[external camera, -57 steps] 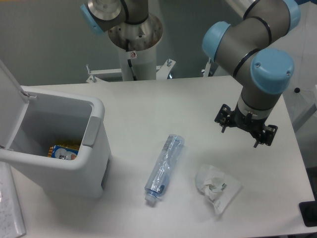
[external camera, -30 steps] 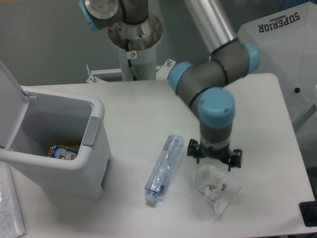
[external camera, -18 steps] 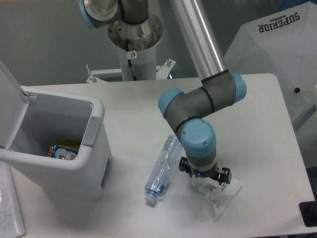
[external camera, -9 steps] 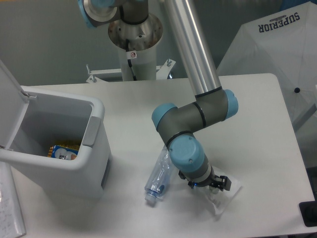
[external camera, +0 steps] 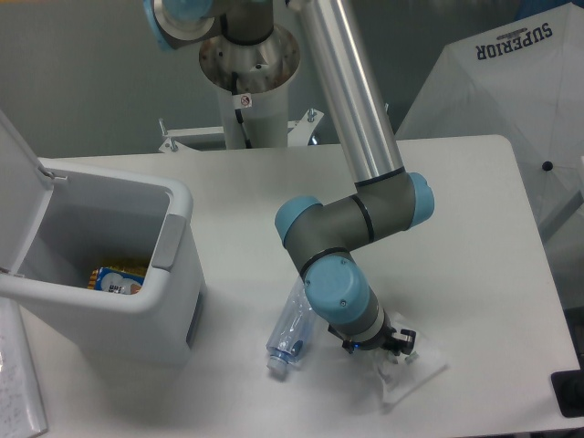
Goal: Place the trash in the trash can
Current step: 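Lower the gripper onto the white tissue and close on it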
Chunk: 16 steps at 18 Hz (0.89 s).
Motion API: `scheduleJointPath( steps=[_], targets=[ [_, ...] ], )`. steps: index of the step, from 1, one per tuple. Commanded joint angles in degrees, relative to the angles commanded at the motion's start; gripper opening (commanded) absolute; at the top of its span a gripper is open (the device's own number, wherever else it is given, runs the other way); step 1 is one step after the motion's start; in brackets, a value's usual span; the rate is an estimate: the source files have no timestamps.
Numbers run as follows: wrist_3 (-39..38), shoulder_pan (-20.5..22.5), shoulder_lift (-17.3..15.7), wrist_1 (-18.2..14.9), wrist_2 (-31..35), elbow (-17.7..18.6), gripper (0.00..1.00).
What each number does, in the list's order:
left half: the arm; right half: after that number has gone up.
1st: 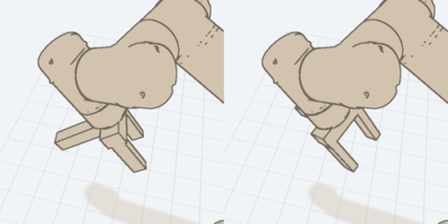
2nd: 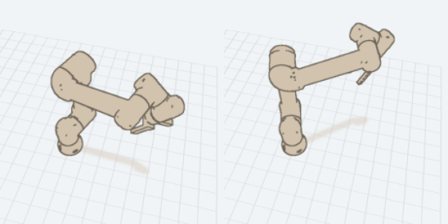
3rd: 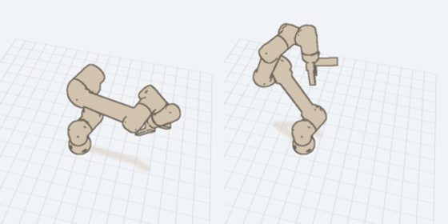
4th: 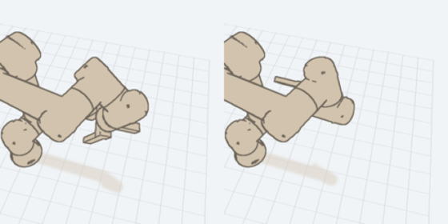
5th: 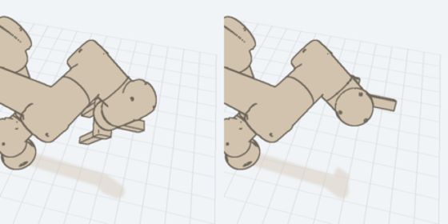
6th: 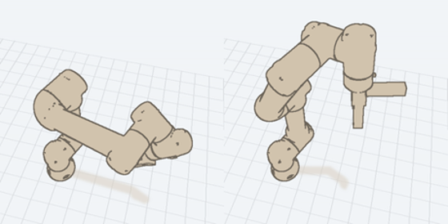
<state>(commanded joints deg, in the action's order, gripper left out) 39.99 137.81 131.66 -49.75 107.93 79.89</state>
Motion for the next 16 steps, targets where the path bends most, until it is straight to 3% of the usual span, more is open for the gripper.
scheduleJointPath(
  steps=[2,7,12,16],
  targets=[
    [0.1,0.0,-0.2,0.0,-0.1,0.0,0.03],
    [0.1,0.4,-1.9,-0.1,-2.5,-0.2,0.03],
    [-0.2,1.8,-6.1,-0.2,-10.1,0.1,0.03],
    [-2.8,3.2,-10.3,-0.5,-21.7,0.8,0.06]
  ],
)
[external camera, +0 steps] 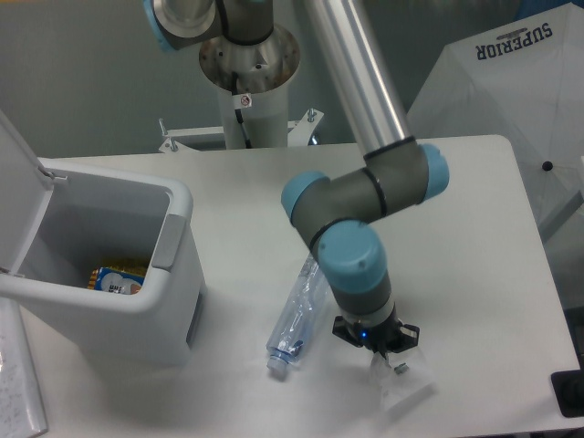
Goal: Place the trash in the trash can
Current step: 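Lower the gripper onto the white tissue and close on it, then lift the tissue and carry it over the white trash bin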
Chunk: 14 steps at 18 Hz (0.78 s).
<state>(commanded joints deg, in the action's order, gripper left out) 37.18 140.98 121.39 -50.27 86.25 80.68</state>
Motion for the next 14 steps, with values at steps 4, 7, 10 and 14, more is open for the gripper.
scheduleJointPath(
  steps=[4,7,10,14],
  targets=[
    [-3.0,-0.3,-3.2,-0.3,-4.3,0.5,0.07],
    [-6.6,-0.9,-7.0,-0.4,-9.1,1.1,0.07],
    [-10.2,-1.7,-11.3,-0.4,-15.3,1.6,0.08],
    [-12.3,-3.4,-16.1,-0.4,-20.8,2.9,0.11]
  ],
)
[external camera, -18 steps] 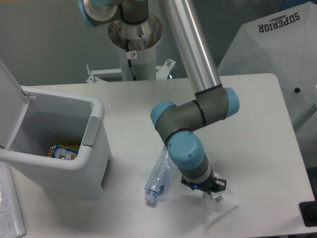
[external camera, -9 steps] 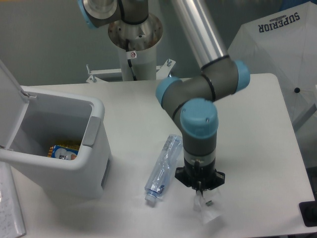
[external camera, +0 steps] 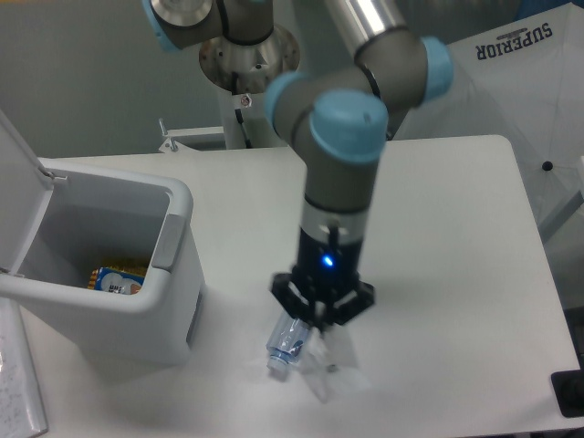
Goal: Place the trash in the trash can
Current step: 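Lift the tissue and carry it over the white trash bin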
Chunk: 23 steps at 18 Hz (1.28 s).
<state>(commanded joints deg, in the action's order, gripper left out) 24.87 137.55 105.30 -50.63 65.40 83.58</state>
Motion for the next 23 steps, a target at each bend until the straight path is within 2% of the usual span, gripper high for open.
scheduleJointPath(
  steps=[7,13,15,17,18,20,22,23],
  targets=[
    [-2.9,-5.7,-8.9,0.0,-2.7,4.7,0.11],
    [-4.0,-11.0,-14.7,-0.1,-5.1,10.2,0.12],
    [-4.3,-12.8,-16.3,0.0,-5.3,11.9,0.13],
    [-4.2,-14.1,-17.1,0.0,-5.4,13.0,0.20],
    [-4.2,-14.9,-17.1,0.0,-5.4,13.3,0.26],
    [-4.0,-15.4,-17.0,0.0,-5.2,14.2,0.56],
    [-3.8,-15.4,-16.3,0.0,-5.1,14.3,0.76],
    [-3.9,-15.4,-16.0,0.0,-5.0,14.3,1.00]
  ],
)
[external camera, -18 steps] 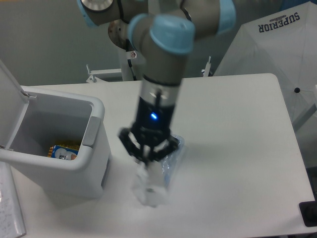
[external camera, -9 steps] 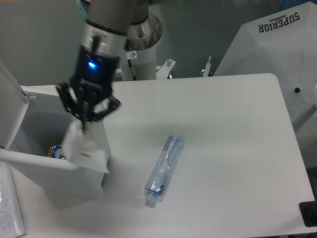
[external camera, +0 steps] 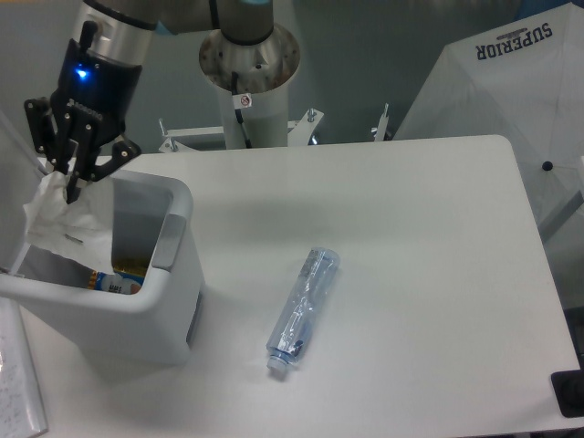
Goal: Place the trash in the trash can
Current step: 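Open the gripper to drop the tissue into the bin, then move the open gripper over the clear plastic water bottle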
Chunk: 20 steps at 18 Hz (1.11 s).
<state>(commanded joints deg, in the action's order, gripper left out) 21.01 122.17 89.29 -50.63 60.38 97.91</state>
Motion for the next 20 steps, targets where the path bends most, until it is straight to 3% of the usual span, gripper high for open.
scheduleJointPath(
  steps=[5,11,20],
  targets=[
    [-0.1,1.1,0.8,0.1,0.2,-0.1,1.00],
    [0.7,9.4,1.5,0.2,-0.1,-1.6,1.00],
    [1.3,18.9,16.6,0.1,0.0,-11.7,1.00]
  ],
)
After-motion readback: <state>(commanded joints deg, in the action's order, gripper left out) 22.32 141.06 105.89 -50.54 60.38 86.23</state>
